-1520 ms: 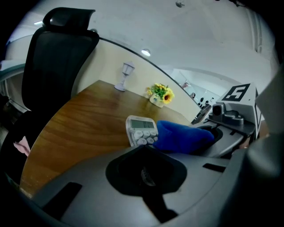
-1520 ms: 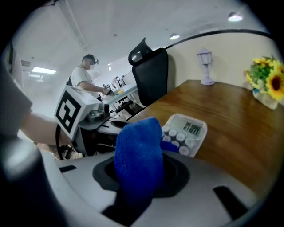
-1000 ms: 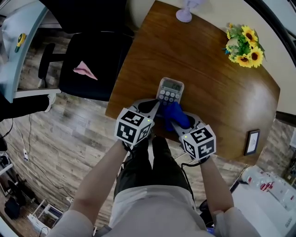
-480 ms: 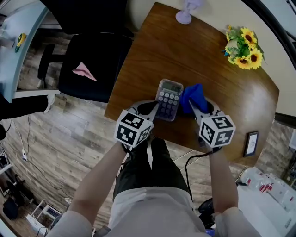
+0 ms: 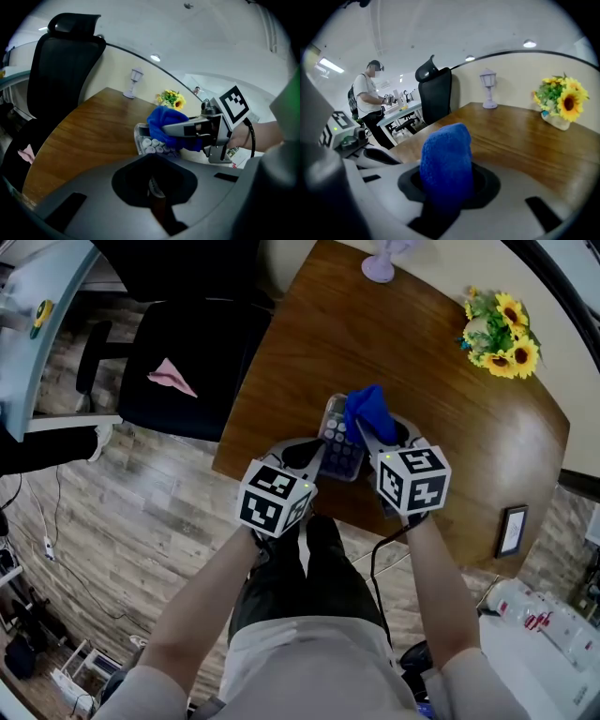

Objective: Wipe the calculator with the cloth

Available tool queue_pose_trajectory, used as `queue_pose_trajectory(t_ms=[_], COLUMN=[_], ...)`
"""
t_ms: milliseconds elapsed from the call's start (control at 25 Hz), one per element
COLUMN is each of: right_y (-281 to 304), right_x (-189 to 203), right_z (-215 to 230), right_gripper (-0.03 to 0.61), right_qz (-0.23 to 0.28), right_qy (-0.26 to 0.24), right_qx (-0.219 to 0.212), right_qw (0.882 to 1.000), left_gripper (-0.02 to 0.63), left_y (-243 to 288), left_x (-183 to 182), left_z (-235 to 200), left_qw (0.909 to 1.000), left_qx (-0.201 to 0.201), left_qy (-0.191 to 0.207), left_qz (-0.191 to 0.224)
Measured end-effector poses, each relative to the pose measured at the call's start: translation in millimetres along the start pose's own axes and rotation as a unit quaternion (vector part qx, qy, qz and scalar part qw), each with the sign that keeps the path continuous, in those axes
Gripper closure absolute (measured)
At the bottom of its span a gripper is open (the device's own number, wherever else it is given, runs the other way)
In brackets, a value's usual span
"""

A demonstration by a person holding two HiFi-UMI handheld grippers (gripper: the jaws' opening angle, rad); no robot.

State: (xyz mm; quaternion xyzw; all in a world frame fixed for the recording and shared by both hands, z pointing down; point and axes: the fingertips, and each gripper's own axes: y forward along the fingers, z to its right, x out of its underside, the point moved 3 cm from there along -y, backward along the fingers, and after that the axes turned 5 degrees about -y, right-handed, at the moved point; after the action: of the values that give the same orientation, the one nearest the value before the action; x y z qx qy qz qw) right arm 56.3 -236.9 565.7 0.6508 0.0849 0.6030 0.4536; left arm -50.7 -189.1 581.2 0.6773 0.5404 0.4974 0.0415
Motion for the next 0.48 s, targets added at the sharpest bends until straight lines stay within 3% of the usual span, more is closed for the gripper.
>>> queue_pose_trajectory(t_ms=[280, 480], right_y=[-28.5, -49.3], right_x=[33.3, 61.2], right_z=[-27.4, -68.4], right_gripper=[0.453, 0.453], right_qz=[-0.024, -0.067], right_qy=[0.016, -0.018], right_qx=[-0.029, -0.074], right_qw=[0.999, 0.995], left_gripper=[0.611, 0.611], left_y=[-0.8, -1.3], left_x=[-0.3, -0.5], left_z=[0.0, -0.1], left_qw=[1.0, 1.0], left_qx=[-0.008, -0.009], left_qy=[-0.002, -0.003], left_qz=[-0.003, -0.004])
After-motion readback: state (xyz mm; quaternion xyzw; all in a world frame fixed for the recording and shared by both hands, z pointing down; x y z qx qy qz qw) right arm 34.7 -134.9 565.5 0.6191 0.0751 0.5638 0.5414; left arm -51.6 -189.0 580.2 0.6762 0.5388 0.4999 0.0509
